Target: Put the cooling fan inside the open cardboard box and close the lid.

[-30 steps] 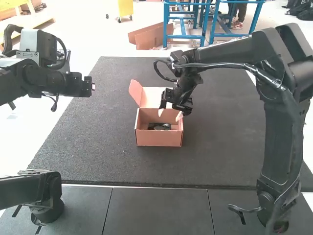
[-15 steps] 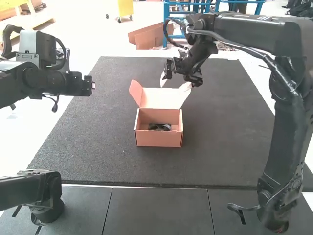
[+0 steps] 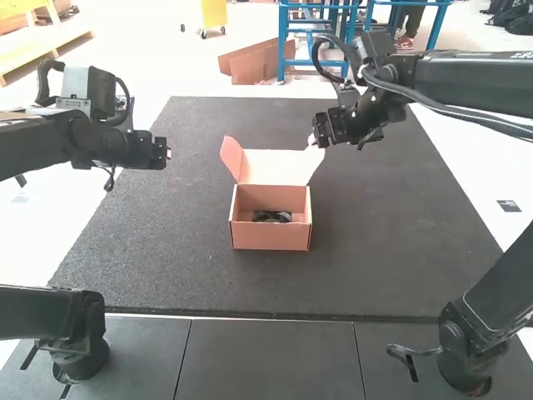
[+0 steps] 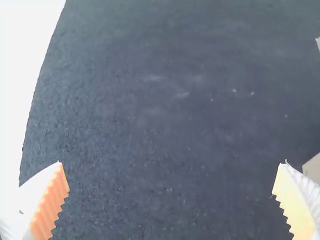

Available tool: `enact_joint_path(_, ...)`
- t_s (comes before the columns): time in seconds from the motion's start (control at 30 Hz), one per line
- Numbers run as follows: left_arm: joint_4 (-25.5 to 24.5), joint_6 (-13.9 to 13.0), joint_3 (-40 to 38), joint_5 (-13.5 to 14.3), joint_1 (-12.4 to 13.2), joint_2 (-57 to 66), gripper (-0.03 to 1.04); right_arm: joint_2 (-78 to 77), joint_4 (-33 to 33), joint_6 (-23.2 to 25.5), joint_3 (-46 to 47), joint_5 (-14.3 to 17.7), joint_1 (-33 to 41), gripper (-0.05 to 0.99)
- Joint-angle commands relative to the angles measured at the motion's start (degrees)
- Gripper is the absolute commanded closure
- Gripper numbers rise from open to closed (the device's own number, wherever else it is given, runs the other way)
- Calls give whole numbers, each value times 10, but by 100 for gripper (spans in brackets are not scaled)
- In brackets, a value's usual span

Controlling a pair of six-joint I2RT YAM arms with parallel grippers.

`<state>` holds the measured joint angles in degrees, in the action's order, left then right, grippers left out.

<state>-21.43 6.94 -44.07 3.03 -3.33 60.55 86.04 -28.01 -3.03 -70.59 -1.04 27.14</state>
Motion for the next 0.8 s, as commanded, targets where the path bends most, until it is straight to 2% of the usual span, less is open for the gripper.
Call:
enact_joint_path(0.0, 18, 4, -33, 4, -4, 35, 4, -12, 23, -5, 11, 13, -24, 3)
enact_joint_path(0.1, 39, 4, -55, 4, -19, 76, 4, -5, 52, -3, 15, 11, -37, 3)
enact_joint_path(0.27, 71, 11, -100, 6, -58, 149, 4, 19, 59, 7, 2, 1, -45, 3)
enact_joint_path(0.43, 82, 25, -148, 11, -92, 218, 4, 44, 59, 14, -23, -20, -48, 3)
enact_joint_path(0.77, 90, 29, -213, 12, -87, 302, 4, 106, 27, 41, -104, -75, -48, 3)
